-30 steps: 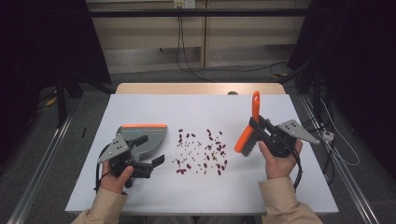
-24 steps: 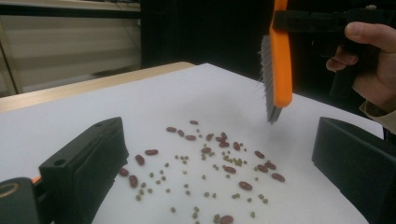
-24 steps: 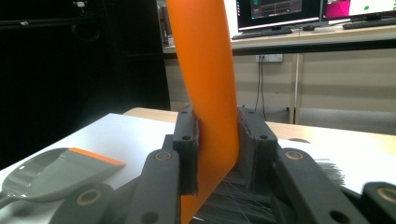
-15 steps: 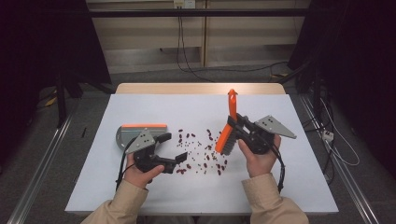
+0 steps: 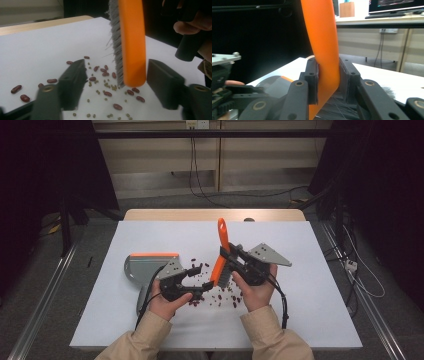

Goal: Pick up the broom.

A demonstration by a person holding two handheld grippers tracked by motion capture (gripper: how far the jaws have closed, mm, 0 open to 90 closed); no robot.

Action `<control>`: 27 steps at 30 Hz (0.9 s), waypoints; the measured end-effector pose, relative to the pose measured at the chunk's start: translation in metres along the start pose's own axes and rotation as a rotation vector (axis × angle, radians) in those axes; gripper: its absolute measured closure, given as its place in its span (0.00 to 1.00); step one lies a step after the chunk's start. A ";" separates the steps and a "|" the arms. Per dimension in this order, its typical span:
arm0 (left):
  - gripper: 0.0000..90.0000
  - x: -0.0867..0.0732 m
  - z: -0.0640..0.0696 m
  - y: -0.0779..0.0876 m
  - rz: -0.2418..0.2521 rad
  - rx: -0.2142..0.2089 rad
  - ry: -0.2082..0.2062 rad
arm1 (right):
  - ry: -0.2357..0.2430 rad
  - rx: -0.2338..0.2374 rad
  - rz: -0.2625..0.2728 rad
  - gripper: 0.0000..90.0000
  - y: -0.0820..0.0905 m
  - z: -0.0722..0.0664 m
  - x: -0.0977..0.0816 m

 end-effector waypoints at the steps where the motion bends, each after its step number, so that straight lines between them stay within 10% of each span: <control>1: 0.41 0.000 0.001 -0.001 -0.002 0.000 0.002 | 0.008 0.000 -0.005 0.79 -0.002 -0.003 0.000; 9: 0.78 -0.001 0.002 -0.003 -0.028 0.017 -0.004 | 0.025 0.024 -0.024 0.79 -0.014 -0.014 -0.001; 16: 0.78 -0.002 0.002 -0.001 -0.073 0.034 0.004 | 0.063 0.025 -0.060 0.79 -0.021 -0.021 -0.001; 27: 0.79 0.002 0.001 0.007 -0.015 0.120 -0.006 | 0.035 0.049 -0.018 0.73 -0.026 -0.027 0.006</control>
Point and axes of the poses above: each handheld gripper's, and its own axes: y roughly backward along the jaws, x roughly out of its top, z roughly to its right, the point moved 3 cm from there along -y, roughly forward along the jaws, and after that the axes turned 8 degrees about x, right-handed, at the moved point
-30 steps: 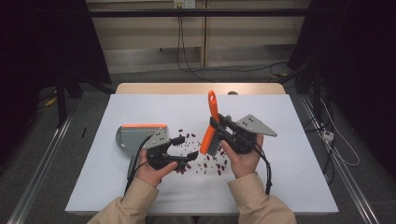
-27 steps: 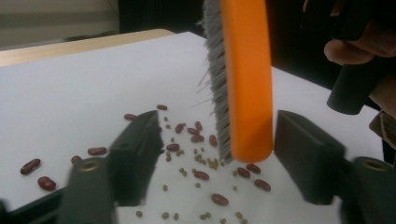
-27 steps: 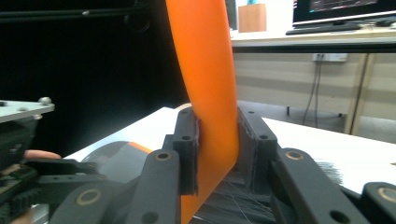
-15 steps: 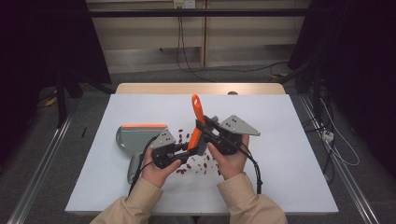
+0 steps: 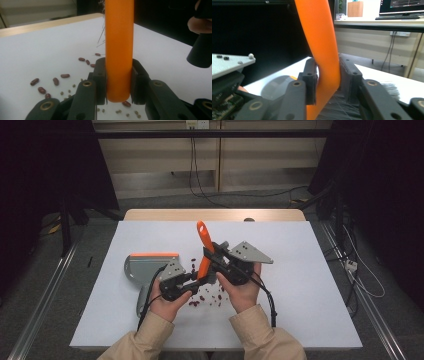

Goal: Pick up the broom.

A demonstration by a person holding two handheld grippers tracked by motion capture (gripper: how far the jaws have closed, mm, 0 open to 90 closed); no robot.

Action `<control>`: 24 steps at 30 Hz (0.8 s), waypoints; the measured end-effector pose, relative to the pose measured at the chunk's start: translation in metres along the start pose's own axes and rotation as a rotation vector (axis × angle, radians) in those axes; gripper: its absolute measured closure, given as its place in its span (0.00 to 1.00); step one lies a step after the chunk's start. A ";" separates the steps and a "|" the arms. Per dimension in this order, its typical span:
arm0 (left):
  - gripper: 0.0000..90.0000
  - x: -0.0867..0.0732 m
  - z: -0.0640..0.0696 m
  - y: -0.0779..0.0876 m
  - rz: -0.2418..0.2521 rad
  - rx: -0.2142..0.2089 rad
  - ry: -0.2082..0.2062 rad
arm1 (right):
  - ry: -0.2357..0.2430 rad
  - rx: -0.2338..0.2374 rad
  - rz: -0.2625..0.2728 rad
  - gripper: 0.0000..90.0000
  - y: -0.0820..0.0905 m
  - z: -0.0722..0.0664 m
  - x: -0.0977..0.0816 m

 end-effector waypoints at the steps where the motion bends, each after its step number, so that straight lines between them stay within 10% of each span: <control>1: 0.79 0.000 -0.001 0.000 0.003 0.010 0.005 | 0.011 -0.013 0.007 0.68 0.000 0.000 0.001; 9: 0.79 0.000 -0.011 0.004 0.017 0.076 0.033 | -0.069 -0.073 -0.008 0.32 -0.008 -0.002 -0.006; 18: 0.79 0.004 -0.002 0.008 0.063 0.123 -0.015 | -0.157 -0.112 -0.038 0.25 -0.029 -0.017 -0.021; 24: 0.76 0.011 0.008 0.014 0.109 0.142 -0.103 | -0.229 -0.145 -0.035 0.43 -0.031 -0.015 -0.022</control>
Point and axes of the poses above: each handheld gripper's, and its own axes: y roughly backward along the jaws, x roughly out of its top, z roughly to its right, the point moved 3 cm from there along -y, roughly forward along the jaws, and after that the axes turned 8 degrees about x, right-handed, at the moved point
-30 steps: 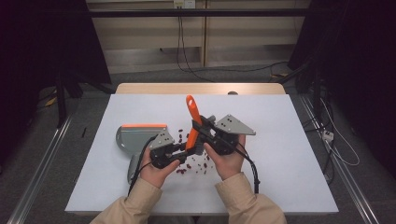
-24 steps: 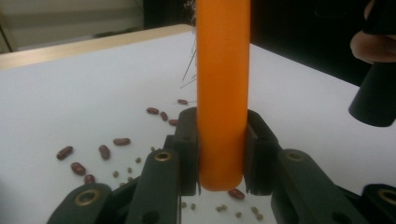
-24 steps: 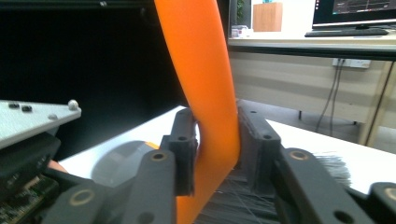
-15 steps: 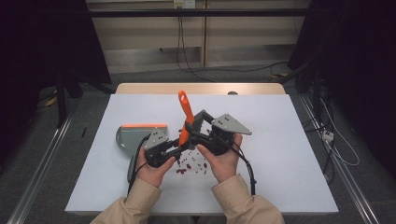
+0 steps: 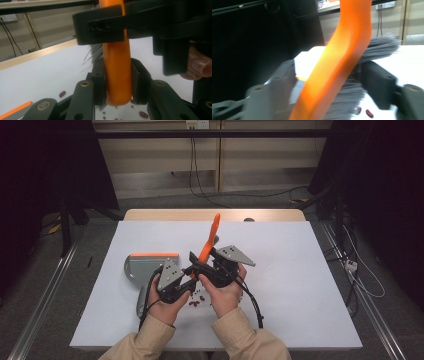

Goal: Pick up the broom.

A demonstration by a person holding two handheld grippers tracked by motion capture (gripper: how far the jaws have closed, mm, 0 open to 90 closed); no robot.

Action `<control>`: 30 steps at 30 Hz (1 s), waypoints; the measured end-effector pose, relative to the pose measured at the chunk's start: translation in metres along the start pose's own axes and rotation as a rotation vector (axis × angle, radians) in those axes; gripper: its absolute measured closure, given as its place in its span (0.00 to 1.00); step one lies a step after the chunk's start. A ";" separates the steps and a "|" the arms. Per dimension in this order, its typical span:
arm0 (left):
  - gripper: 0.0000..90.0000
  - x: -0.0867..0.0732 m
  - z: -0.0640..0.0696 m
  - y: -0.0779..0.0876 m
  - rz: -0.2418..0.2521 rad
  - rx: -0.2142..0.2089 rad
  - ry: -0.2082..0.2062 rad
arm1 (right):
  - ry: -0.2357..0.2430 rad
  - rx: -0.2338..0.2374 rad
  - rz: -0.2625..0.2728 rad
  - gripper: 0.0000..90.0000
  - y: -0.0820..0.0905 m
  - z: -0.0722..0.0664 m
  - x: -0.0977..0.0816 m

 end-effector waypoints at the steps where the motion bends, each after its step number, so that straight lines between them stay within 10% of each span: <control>1: 0.76 0.000 0.001 0.000 0.000 0.001 -0.003 | -0.021 0.009 0.003 0.44 0.001 0.002 0.001; 7: 0.71 0.000 0.006 -0.003 -0.007 0.050 -0.071 | -0.176 0.050 -0.026 0.64 0.005 0.004 0.000; 11: 0.63 -0.001 0.006 -0.007 0.002 0.046 -0.035 | -0.232 0.084 -0.034 0.77 0.005 0.007 0.000; 30: 0.24 -0.001 -0.019 -0.002 -0.004 -0.046 0.052 | -0.050 0.023 -0.101 0.77 0.041 0.066 0.022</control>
Point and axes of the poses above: each handheld gripper's, and its own axes: y roughly backward along the jaws, x roughly out of its top, z roughly to its right, the point moved 3 cm from there along -y, roughly forward along the jaws, and after that the axes turned 8 degrees about x, right-handed, at the moved point
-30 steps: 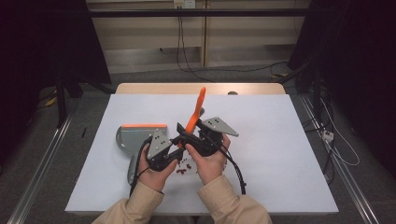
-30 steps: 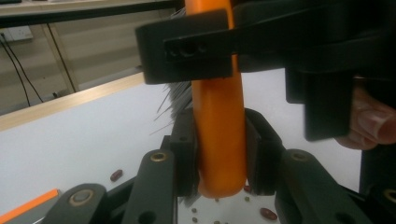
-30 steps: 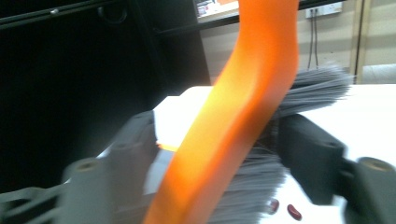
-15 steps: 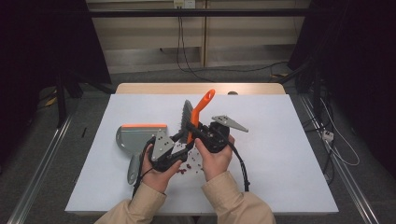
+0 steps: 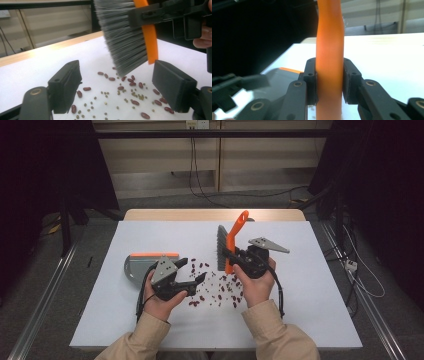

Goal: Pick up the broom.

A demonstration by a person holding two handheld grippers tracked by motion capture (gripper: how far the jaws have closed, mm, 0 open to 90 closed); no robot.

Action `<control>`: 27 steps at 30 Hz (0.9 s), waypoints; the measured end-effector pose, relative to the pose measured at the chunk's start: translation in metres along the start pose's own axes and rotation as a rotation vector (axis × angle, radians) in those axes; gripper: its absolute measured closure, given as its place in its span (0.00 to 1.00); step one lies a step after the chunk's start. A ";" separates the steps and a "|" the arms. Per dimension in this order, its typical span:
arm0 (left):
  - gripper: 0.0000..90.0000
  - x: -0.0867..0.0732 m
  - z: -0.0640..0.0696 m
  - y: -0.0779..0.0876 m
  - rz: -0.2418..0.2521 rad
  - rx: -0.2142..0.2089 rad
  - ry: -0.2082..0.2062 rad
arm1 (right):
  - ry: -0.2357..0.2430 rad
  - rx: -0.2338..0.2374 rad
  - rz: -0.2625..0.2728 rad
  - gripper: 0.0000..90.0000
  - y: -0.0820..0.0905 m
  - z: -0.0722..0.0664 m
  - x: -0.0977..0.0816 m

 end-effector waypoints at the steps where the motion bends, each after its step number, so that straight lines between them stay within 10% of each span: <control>1: 0.23 0.000 -0.001 0.001 -0.002 -0.004 0.004 | 0.011 -0.004 -0.004 0.77 0.003 0.003 0.001; 27: 0.13 -0.010 -0.047 0.032 -0.045 0.010 0.035 | 0.038 -0.136 -0.172 0.77 0.055 0.062 0.001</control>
Point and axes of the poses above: each handheld gripper's, and its own axes: y roughly backward along the jaws, x roughly out of its top, z roughly to its right, the point moved 3 cm from there along -y, roughly forward along the jaws, and after that the axes turned 8 degrees about x, right-handed, at the moved point
